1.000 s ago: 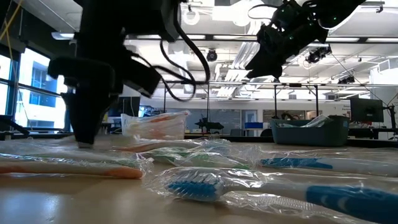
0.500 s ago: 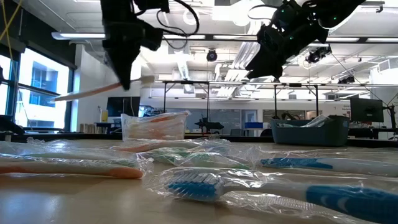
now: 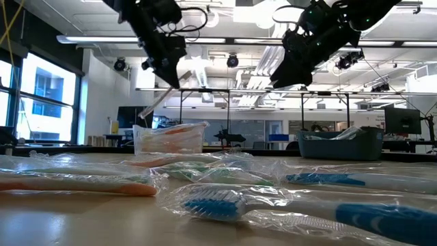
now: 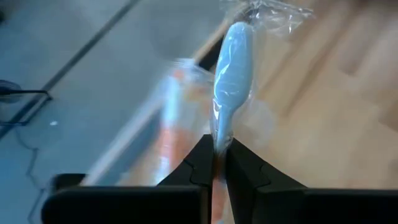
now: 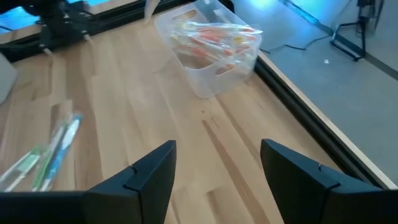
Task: Pick & Place Toothbrushes
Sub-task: Put the top orange toothbrush into the transparent bin
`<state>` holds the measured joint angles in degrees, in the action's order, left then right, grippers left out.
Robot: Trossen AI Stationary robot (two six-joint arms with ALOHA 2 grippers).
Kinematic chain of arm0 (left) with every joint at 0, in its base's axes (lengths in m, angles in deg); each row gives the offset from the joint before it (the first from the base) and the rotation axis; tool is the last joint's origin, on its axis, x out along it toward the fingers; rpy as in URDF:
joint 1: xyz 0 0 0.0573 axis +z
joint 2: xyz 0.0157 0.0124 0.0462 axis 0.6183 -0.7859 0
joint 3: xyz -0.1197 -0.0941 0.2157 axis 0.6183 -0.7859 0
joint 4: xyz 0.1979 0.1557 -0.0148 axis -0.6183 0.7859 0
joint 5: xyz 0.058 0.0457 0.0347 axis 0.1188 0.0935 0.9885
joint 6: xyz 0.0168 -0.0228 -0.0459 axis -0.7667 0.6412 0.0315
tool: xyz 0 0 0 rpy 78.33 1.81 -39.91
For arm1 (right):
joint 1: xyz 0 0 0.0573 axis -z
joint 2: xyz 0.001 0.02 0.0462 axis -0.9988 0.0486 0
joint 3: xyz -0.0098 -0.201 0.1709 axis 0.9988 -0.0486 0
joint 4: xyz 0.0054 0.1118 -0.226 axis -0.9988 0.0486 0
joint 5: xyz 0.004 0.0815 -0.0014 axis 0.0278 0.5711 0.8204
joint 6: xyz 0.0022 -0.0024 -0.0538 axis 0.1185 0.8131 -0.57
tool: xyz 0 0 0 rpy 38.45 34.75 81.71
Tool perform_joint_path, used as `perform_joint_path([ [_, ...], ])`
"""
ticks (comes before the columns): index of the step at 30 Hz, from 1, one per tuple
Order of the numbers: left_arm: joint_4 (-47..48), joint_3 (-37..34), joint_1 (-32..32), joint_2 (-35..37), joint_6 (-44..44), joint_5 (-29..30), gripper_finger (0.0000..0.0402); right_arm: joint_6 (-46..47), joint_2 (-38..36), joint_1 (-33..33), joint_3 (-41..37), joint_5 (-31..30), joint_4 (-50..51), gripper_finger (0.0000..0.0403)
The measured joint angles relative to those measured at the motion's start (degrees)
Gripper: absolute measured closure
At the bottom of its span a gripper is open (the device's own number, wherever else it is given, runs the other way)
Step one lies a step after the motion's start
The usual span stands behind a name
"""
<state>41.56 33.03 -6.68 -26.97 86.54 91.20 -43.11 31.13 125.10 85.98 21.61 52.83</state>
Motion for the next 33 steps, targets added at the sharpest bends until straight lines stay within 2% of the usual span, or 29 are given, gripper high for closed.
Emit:
perform_joint_path([
  [9, -14.27, 0.0, 9.09, -2.23, -9.96, -0.25, 0.0385, 2.28, -0.01, -0.02, -0.02, -0.66, -0.23, 0.0177],
  [13, -16.02, -0.08, 11.5, -5.52, -11.36, -2.28, 0.0385, 4.69, -0.02, 0.0, -0.01, -0.67, -0.25, 0.0177],
  [24, -16.36, -0.06, 11.62, -14.73, -12.98, -3.06, 0.0385, 6.29, 0.0, -0.01, -0.01, -1.86, -0.25, 0.0177],
  [28, -16.28, -0.06, 11.62, -16.43, -13.0, -0.63, 0.0385, 6.29, -0.02, 0.0, 0.0, -2.06, -0.25, 0.0177],
  [33, -16.26, -0.05, 11.62, -17.58, -13.0, -0.63, 0.0384, 6.43, -0.01, -0.02, 0.0, -1.99, -0.24, 0.0177],
])
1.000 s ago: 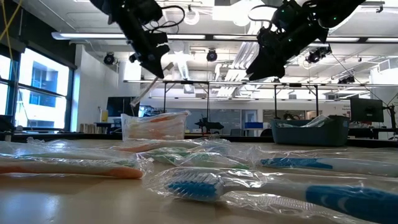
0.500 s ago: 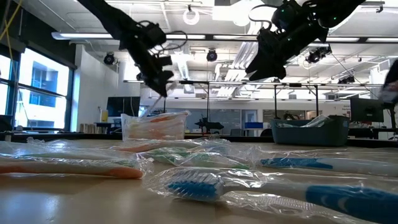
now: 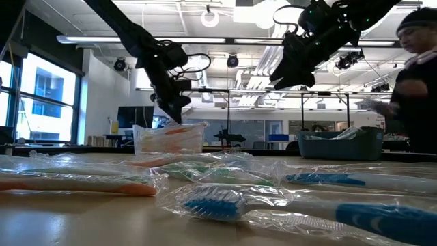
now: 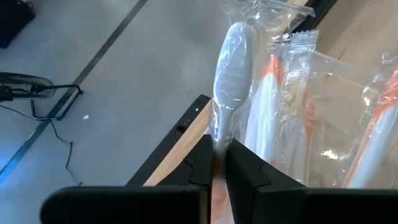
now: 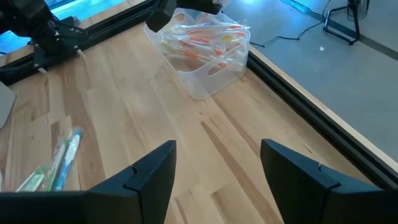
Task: Pick & Place Toothbrushes
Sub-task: Put the top orange toothbrush into the transparent bin, then put the top blue toothbrush into the gray bin
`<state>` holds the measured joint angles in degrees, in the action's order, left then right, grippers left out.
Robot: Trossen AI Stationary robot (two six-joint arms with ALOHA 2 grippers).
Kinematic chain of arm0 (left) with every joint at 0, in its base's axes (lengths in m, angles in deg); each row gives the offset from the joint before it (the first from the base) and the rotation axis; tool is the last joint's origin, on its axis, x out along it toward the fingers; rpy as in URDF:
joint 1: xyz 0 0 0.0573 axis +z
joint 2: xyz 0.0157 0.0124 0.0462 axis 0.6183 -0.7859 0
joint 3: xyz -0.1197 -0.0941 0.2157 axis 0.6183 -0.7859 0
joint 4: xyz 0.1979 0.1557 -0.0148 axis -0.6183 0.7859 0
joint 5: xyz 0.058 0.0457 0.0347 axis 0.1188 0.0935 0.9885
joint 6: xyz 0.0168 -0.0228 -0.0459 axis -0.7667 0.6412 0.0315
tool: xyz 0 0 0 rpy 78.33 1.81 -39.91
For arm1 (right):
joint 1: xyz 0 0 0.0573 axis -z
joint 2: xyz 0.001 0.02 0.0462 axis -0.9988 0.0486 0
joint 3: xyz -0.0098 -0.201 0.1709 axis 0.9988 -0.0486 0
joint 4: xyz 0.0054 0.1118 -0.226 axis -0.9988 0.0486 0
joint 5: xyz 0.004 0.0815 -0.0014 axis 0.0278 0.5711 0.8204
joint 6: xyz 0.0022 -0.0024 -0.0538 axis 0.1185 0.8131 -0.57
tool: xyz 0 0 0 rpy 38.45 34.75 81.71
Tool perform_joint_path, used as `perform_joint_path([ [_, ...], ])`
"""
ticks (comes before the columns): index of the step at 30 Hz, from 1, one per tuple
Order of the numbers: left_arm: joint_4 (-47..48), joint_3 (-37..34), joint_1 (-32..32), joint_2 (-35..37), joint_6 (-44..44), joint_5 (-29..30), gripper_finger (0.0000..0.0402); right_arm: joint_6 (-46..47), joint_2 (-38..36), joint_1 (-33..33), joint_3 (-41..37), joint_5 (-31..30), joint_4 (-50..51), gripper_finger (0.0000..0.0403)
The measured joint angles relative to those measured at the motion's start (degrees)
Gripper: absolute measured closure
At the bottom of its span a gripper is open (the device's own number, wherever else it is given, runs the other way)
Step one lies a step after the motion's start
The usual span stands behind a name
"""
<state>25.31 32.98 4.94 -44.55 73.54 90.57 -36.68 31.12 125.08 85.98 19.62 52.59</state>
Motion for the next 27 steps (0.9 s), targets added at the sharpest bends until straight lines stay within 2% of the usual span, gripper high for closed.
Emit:
perform_joint_path([
  [5, 0.04, -0.01, 0.0, 0.0, 0.0, 0.02, 0.036, 0.01, 0.01, 0.0, 0.0, 0.01, 0.02, 0.0177],
  [13, 3.12, -0.01, 0.0, 0.0, 0.11, 0.29, 0.0271, -0.03, 0.01, 0.0, 0.0, 0.04, 0.03, 0.0177],
  [17, 3.42, 0.08, 0.0, 0.39, 0.03, 0.46, 0.0241, -0.08, 0.0, 0.0, -0.02, 0.04, 0.03, 0.0177],
  [22, 8.36, 4.0, -0.03, 1.79, 0.27, 0.46, 0.024, -0.17, -0.01, 0.0, 0.0, 0.04, 0.03, 0.0177],
  [27, 11.86, 6.09, -0.5, 4.69, 4.99, -2.27, 0.0265, -0.17, 0.01, 0.0, -0.01, 0.05, 0.04, 0.0177],
])
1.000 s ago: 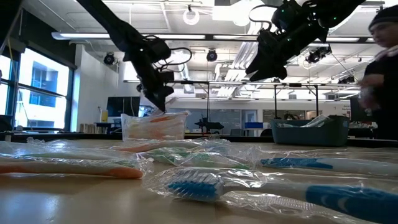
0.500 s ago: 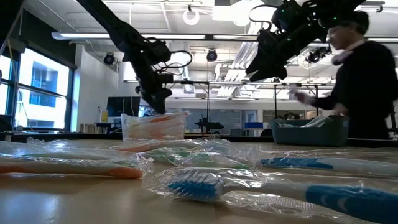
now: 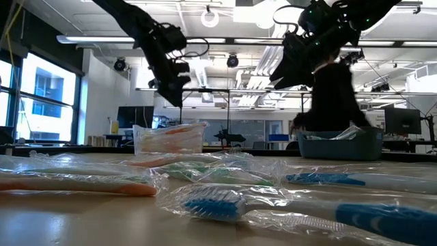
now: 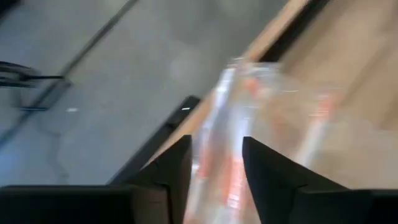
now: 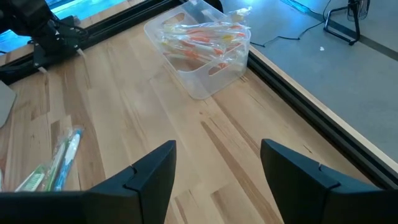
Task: Pick & Place Toothbrushes
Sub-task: Put the top blue toothbrush into the gray bin
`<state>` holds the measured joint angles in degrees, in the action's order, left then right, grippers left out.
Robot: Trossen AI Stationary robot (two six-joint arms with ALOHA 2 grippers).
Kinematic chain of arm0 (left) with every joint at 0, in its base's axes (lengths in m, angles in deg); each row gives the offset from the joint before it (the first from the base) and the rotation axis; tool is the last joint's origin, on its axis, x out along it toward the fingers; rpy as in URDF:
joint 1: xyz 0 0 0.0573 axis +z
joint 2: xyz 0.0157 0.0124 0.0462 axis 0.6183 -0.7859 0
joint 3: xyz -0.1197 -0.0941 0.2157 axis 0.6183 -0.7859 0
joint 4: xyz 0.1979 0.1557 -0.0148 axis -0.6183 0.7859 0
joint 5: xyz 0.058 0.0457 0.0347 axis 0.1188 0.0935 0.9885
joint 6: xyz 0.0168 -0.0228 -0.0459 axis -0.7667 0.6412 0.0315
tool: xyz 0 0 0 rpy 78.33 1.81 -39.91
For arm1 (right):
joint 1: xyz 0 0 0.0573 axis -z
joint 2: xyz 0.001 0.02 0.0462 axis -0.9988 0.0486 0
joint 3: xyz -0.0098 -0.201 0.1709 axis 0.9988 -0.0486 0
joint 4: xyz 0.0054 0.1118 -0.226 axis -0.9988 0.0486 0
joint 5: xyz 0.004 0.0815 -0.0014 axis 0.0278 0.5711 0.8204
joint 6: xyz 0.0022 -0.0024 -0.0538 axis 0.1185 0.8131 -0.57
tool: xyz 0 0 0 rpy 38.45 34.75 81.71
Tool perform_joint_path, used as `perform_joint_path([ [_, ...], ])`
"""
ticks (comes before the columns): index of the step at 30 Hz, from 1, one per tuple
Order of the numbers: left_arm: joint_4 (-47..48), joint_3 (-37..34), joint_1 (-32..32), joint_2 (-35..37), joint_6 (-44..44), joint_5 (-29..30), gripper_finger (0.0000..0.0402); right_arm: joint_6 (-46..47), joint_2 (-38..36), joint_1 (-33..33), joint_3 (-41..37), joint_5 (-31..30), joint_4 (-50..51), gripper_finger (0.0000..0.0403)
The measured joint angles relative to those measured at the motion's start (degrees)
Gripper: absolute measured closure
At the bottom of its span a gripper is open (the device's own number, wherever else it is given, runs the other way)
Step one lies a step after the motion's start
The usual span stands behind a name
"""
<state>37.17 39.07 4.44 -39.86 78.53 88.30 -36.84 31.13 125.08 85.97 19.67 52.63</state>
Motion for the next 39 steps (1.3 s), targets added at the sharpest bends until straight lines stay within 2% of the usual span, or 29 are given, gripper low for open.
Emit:
perform_joint_path([
  [7, 1.88, 0.07, -0.31, 3.87, 4.73, -11.07, 0.0337, -0.42, 0.0, 0.0, 0.01, 0.03, 0.01, 0.0177],
  [12, 1.79, 0.07, -2.41, 6.08, 4.89, -12.79, 0.0394, -1.94, -0.02, 0.0, -0.01, 0.06, -0.01, 0.0177],
  [20, -1.13, -2.01, -4.55, 8.7, 5.86, -12.07, 0.04, -2.21, 0.0, 0.01, -0.01, 0.06, 0.0, 0.0177],
  [23, -7.36, -8.09, -5.57, 10.91, 9.37, -12.21, 0.04, -2.21, -0.02, 0.0, 0.01, 0.06, -0.01, 0.0177],
  [27, -20.56, -18.81, -8.87, 14.7, 13.64, -11.25, 0.0401, -2.17, 0.0, 0.0, 0.01, 0.04, -0.01, 0.0177],
  [30, -28.68, -25.0, -11.21, 18.78, 15.98, -8.13, 0.0401, -2.1, 0.0, 0.0, -0.01, 0.03, -0.01, 0.0177],
  [33, -28.35, -28.37, -11.73, 24.74, 16.11, -3.65, 0.0401, -2.05, -0.02, 0.02, 0.01, 0.01, -0.03, 0.0177],
  [39, -23.56, -30.75, -11.54, 37.07, 15.85, -1.74, 0.0401, -2.03, -0.02, 0.0, -0.01, -0.18, -1.69, 0.0177],
])
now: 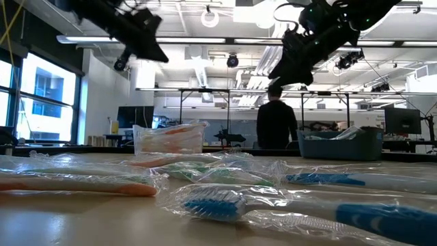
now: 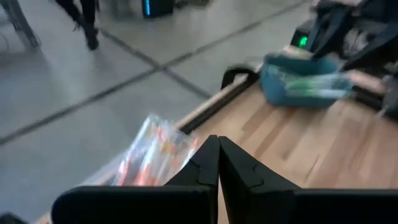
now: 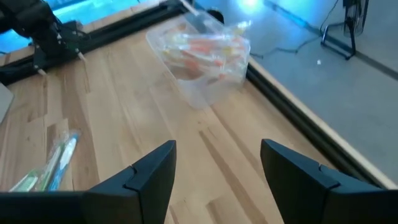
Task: Pick & Place Toothbrushes
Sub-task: Put the top blue toothbrush into the gray bin
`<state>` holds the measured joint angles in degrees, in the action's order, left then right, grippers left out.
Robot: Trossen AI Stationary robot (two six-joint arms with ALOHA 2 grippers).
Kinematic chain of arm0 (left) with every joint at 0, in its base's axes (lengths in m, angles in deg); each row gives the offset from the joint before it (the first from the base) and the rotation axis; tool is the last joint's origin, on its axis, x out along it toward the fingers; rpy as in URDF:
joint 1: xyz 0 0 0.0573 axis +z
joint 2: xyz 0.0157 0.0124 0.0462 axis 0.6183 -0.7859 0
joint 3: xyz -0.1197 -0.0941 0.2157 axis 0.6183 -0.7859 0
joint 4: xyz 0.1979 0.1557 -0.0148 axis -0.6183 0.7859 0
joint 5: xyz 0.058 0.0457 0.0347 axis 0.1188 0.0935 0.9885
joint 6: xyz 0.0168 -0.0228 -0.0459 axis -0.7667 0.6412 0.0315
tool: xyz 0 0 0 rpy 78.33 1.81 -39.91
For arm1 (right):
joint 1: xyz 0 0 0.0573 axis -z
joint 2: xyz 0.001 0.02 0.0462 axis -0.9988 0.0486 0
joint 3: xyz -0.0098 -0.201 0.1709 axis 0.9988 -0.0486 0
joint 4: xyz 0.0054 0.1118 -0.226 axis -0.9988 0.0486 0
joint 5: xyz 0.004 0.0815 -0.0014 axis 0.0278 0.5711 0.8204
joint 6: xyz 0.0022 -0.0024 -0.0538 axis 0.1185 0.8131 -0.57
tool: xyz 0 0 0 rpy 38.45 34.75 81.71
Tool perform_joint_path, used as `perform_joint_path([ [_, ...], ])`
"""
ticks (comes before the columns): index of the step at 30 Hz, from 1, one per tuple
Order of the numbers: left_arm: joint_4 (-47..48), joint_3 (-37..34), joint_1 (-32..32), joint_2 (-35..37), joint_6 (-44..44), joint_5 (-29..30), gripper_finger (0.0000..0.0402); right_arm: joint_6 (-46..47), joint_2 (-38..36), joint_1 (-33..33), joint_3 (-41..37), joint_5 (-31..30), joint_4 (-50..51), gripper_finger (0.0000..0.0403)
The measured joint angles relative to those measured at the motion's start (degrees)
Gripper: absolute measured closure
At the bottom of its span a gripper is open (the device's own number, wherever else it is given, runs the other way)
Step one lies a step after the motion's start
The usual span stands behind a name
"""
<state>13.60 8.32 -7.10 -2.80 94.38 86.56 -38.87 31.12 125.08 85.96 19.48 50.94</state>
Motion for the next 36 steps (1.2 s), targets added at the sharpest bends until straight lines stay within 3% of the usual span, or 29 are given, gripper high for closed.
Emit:
perform_joint_path([
  [7, 1.36, -3.08, -0.02, 9.09, 0.42, 0.59, 0.0401, 0.02, 0.0, 0.0, 0.0, 0.06, -4.02, 0.0177],
  [15, 0.6, -7.89, -3.77, 12.9, 6.08, 1.49, 0.0401, 0.74, 0.01, -0.25, 0.01, 0.19, -4.15, 0.0177],
  [27, 0.49, -8.37, -20.72, 13.31, 5.6, 19.32, 0.0401, -2.29, 0.02, -2.69, 0.0, 0.17, -5.2, 0.0177],
  [36, -3.47, -8.37, -24.37, 14.27, 4.76, 13.34, 0.0401, -2.97, 0.0, -2.69, 0.01, 0.18, -8.99, 0.0177],
])
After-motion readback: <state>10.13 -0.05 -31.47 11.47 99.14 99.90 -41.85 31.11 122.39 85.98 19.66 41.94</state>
